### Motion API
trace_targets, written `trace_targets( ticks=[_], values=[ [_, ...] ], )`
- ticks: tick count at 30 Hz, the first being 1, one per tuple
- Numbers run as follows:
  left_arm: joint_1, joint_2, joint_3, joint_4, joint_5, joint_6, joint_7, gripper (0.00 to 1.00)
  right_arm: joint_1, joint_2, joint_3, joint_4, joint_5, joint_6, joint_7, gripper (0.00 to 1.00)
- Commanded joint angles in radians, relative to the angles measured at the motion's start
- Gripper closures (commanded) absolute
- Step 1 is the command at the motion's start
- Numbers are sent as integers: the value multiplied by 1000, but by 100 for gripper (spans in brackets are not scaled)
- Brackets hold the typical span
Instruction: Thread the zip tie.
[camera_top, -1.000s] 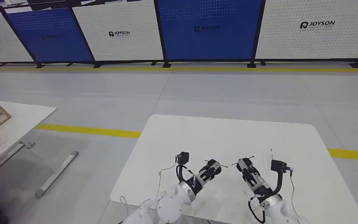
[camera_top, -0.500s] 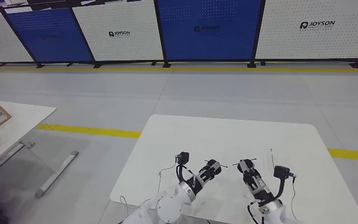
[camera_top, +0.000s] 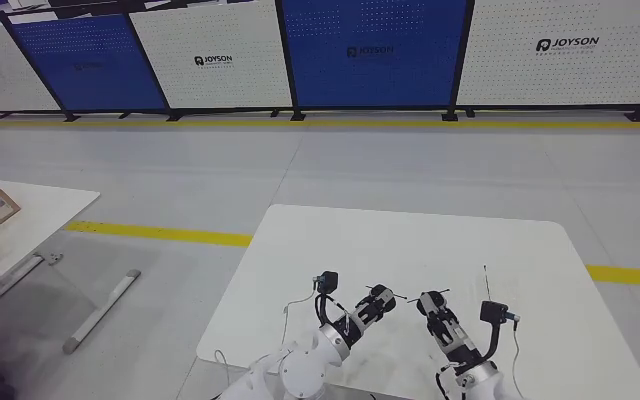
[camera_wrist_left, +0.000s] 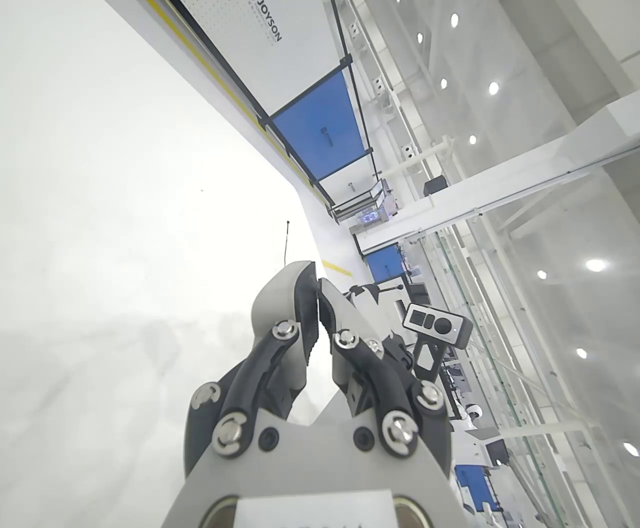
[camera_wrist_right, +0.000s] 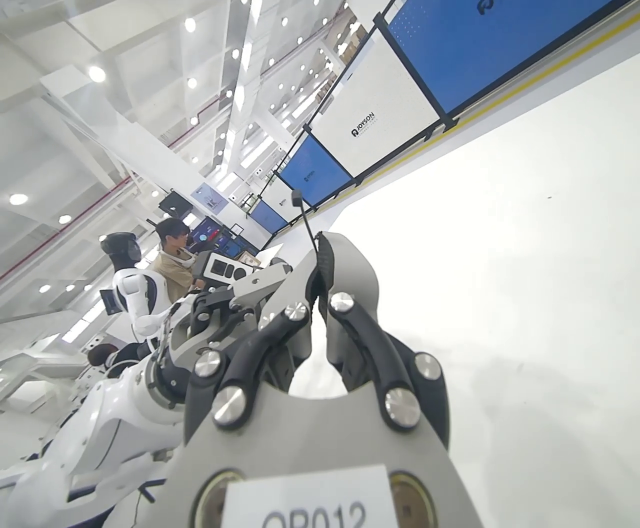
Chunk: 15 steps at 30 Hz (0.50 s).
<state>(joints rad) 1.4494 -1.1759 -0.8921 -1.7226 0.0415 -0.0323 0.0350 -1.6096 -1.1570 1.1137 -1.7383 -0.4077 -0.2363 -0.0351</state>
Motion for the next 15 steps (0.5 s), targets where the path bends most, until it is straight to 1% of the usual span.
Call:
trace_targets(
  ticks=[1, 2, 4, 8, 9, 15],
  values=[
    [0, 0, 0, 0, 0, 0, 0, 100, 2, 0, 13, 2, 59, -17, 24, 100],
    [0, 0, 0, 0, 0, 0, 0, 100, 2, 0, 24, 8, 95, -25, 40, 100],
    [0, 0, 0, 0, 0, 0, 0, 100, 7, 0, 37, 18, 129, -31, 66, 100],
    [0, 0, 0, 0, 0, 0, 0, 100, 33, -4, 31, 40, 171, -13, 116, 100],
    [0, 0, 0, 0, 0, 0, 0, 100, 36, -5, 31, 43, 172, -7, 117, 100],
    [0, 0, 0, 0, 0, 0, 0, 100, 36, -5, 31, 43, 172, -7, 117, 100]
  ],
)
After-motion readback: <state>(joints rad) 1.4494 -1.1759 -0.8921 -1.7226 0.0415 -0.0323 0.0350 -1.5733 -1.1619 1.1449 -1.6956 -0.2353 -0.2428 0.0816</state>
